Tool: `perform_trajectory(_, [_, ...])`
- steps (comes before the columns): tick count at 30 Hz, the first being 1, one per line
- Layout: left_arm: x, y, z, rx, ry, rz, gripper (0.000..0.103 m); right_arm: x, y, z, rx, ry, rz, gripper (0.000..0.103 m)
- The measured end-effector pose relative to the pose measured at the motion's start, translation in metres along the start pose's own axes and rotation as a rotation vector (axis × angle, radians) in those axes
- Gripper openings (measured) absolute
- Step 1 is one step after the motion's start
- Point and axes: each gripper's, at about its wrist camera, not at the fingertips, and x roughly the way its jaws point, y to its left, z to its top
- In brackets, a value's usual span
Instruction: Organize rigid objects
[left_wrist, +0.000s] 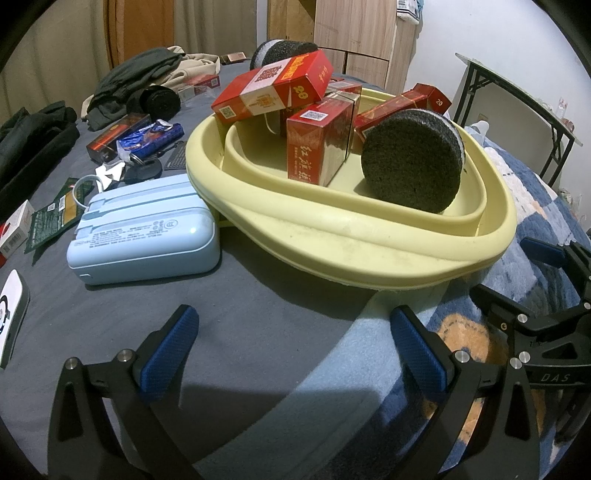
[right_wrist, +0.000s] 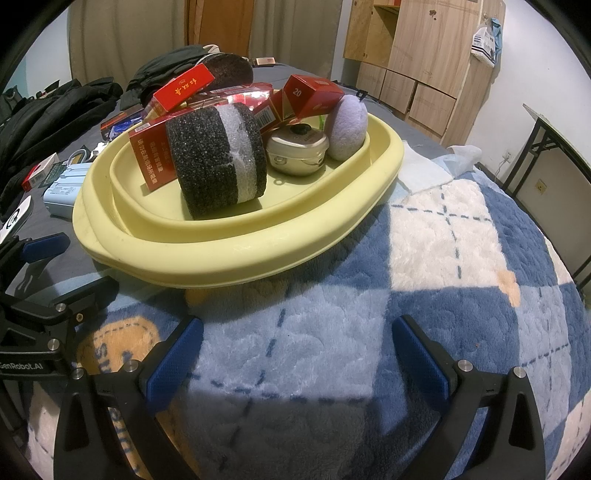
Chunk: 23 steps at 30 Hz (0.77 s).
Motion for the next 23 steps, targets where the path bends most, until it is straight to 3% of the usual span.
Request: perform_trajectory(23, [0.0016, 0.0003, 0.0018, -0.013, -0.004, 0.009, 0.103, 0.0000, 0.0000, 0.0000, 0.000, 0.000, -0.001, 0.103])
